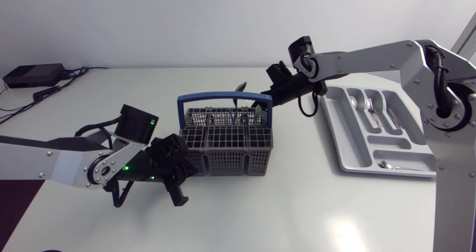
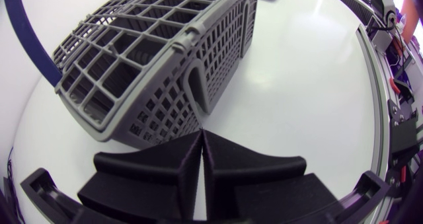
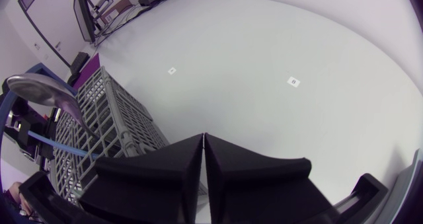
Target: Unload the cutlery basket into the drawer organizer.
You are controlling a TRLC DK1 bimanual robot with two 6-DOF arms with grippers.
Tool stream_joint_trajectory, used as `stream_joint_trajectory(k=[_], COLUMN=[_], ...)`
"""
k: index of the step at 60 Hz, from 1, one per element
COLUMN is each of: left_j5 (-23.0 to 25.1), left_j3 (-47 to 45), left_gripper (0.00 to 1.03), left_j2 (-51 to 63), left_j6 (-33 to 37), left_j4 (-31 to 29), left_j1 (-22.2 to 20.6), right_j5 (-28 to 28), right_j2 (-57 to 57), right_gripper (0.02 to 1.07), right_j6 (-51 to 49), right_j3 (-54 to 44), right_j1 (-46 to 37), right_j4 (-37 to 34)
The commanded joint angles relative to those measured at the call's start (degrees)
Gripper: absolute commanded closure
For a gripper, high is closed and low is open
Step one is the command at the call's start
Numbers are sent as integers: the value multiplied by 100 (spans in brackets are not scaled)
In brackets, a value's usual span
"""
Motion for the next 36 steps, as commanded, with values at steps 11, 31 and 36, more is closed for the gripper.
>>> stream_joint_trajectory(k=[11,31,36], left_j5=[-25,-25,-25], left_j3=[-75,303,497], left_gripper=[94,94,94], left_j2=[212,705,898], left_j6=[-48,40,40], left_j4=[228,492,527], left_j1=[366,788,903], right_j5=[-445,-463,-463], right_j2=[-303,-1454,-1771], right_gripper=[98,98,98], right_j6=[-260,-734,-796], right_j3=[-604,-2239,-2652], right_j1=[118,136,127], right_j4=[-282,-264,-256])
